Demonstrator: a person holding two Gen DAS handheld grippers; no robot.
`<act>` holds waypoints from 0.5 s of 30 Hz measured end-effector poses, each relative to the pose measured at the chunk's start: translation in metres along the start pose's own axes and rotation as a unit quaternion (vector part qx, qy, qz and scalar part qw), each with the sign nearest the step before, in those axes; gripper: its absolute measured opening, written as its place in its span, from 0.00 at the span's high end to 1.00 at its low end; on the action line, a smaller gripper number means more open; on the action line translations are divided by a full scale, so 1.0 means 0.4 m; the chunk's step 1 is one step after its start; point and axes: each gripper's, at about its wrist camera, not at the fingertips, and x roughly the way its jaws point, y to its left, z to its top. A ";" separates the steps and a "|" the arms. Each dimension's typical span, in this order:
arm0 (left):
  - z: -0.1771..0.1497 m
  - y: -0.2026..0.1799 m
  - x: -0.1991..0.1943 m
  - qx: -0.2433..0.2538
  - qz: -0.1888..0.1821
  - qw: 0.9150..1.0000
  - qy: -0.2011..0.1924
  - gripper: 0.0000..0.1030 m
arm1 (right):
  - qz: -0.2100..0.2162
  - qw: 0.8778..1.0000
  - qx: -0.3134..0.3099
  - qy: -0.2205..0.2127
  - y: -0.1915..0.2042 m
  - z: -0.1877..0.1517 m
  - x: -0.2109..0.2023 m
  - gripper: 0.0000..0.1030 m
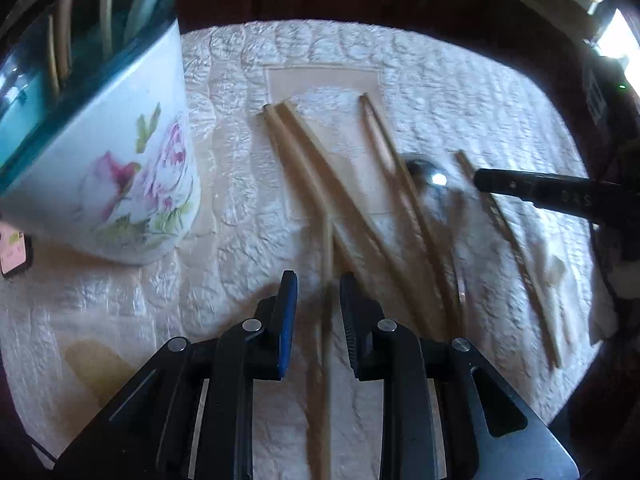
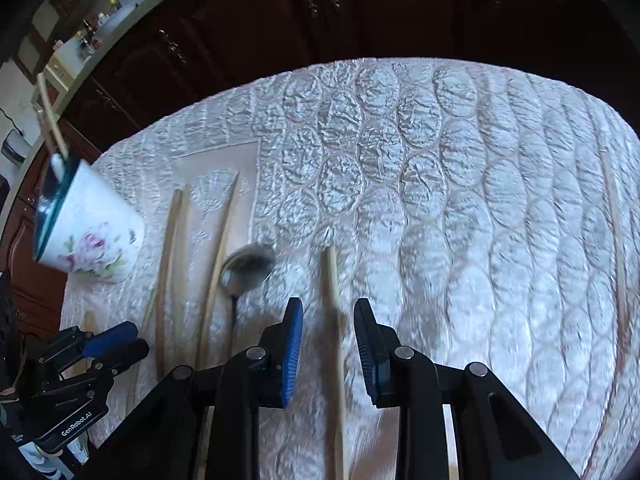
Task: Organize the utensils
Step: 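Grasp a wooden chopstick with the left gripper while the right gripper grasps another chopstick, then lift both held chopsticks up and carry them over the holder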
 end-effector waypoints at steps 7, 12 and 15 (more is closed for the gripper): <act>0.000 0.038 -0.049 -0.003 -0.046 0.999 -0.012 0.96 | 0.017 0.999 -0.014 -0.023 0.027 0.000 -0.036 0.95; -0.010 0.076 -0.175 -0.005 -0.072 0.996 -0.057 0.96 | 0.057 0.995 -0.037 -0.076 0.065 -0.015 -0.188 0.95; -0.018 0.073 -0.183 0.009 -0.063 0.997 -0.051 0.96 | 0.067 0.992 -0.043 -0.098 0.076 -0.024 -0.253 0.95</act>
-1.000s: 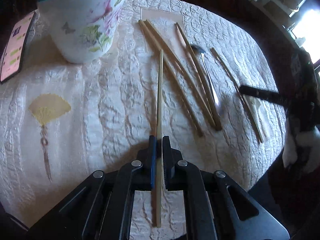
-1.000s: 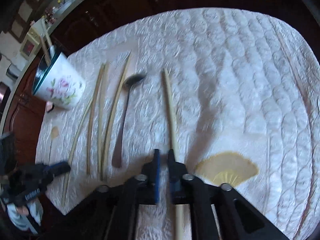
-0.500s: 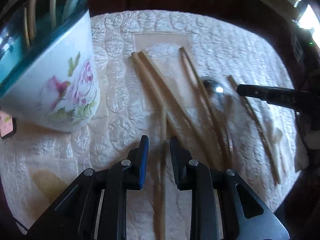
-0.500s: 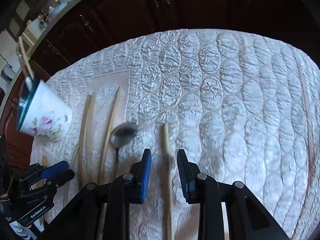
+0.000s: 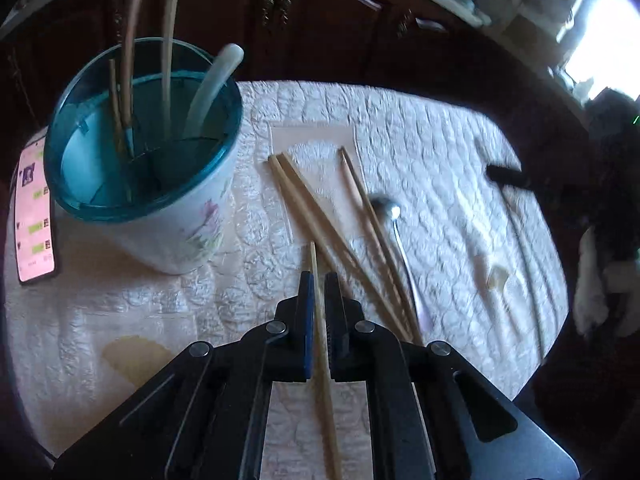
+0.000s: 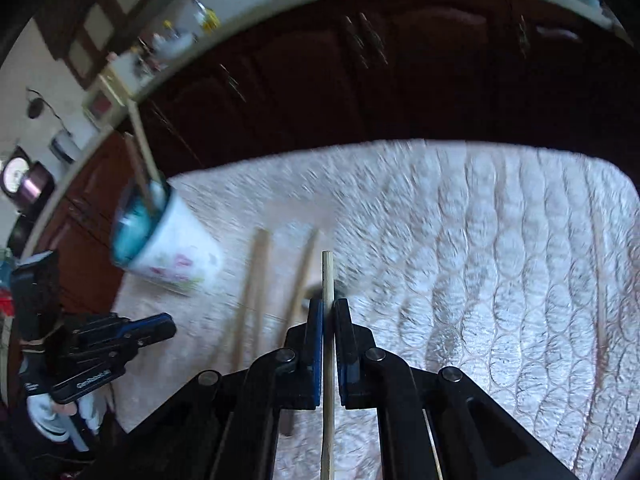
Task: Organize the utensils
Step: 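Lift both held chopsticks up and carry them over the holder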
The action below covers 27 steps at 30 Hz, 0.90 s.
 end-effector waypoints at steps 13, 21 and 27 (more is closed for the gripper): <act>0.000 -0.047 0.201 0.033 0.056 0.996 0.069 0.94 | 0.003 1.000 -0.001 -0.002 0.024 -0.046 -0.043 0.95; -0.003 0.016 -0.011 -0.023 -0.021 1.000 -0.003 0.96 | 0.040 0.998 -0.013 -0.036 0.088 -0.014 -0.104 0.95; -0.012 0.024 -0.181 -0.015 -0.036 0.997 -0.067 0.96 | 0.067 0.996 -0.020 -0.061 0.155 0.000 -0.127 0.95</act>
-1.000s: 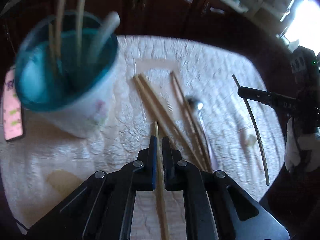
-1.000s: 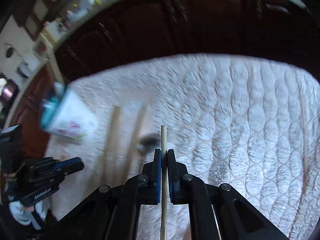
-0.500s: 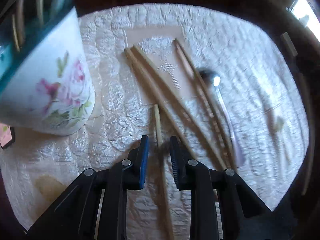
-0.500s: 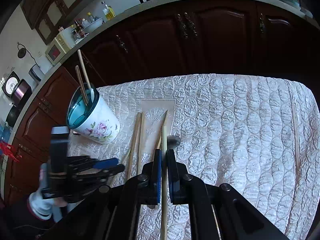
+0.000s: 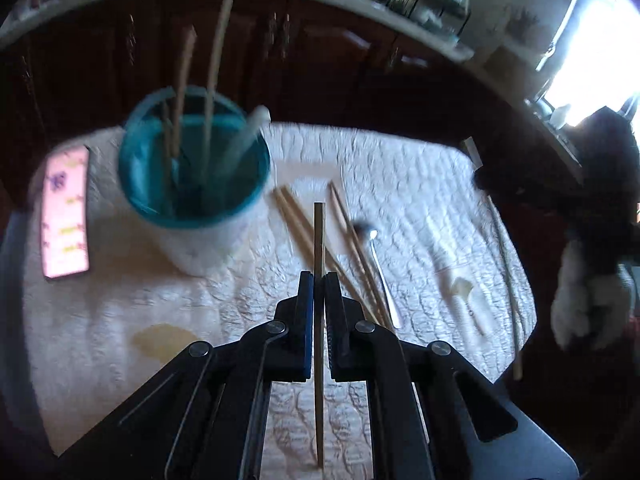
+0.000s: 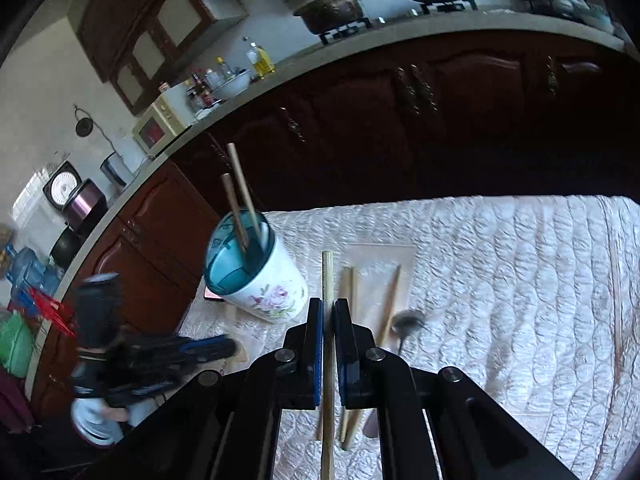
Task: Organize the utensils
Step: 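Lift both held chopsticks up and carry them over the holder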
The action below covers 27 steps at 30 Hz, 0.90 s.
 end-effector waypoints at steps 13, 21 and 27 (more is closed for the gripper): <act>0.018 0.013 -0.205 0.013 0.013 0.998 -0.065 0.96 | 0.048 0.998 -0.005 0.032 0.073 -0.018 0.055 0.95; 0.087 0.044 -0.314 0.005 0.025 0.993 -0.111 0.96 | 0.076 0.997 -0.024 0.014 0.137 0.029 0.057 0.95; 0.170 0.065 -0.371 0.002 0.059 0.985 -0.162 0.96 | 0.074 0.995 -0.052 -0.050 0.198 0.144 0.005 0.95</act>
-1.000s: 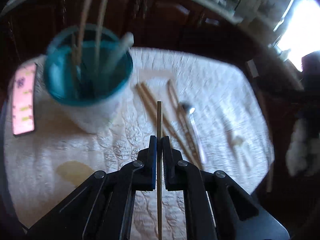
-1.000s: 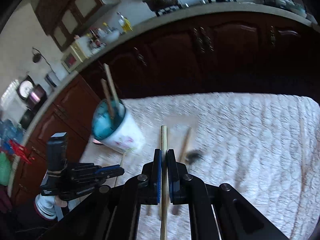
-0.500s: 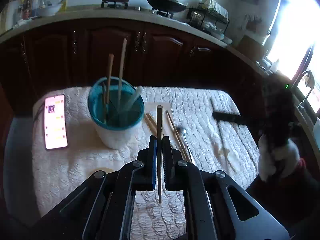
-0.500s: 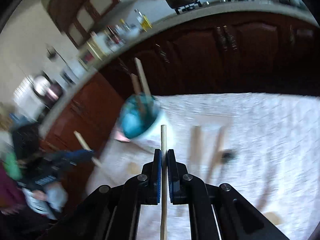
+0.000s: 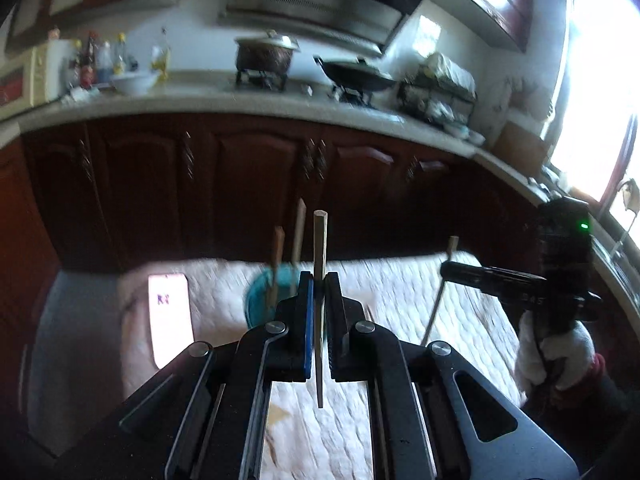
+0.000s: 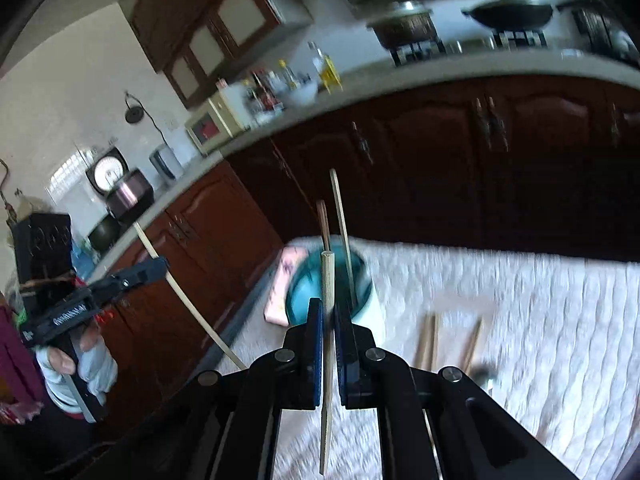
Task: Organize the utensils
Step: 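Lift both held chopsticks up and carry them over the holder, then lower the chopsticks into the holder and open both grippers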
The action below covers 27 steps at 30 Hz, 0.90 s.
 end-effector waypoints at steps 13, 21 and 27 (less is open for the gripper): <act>0.095 0.048 0.140 0.019 0.084 0.996 -0.032 0.96 | -0.045 0.993 -0.047 -0.099 0.088 0.193 0.056 0.95; 0.073 0.052 0.233 0.028 0.100 0.995 -0.012 0.96 | -0.078 0.988 -0.059 -0.120 0.082 0.227 0.165 0.95; 0.036 0.056 0.283 0.032 0.109 0.993 0.012 0.96 | -0.083 0.990 -0.056 -0.102 0.055 0.203 0.248 0.95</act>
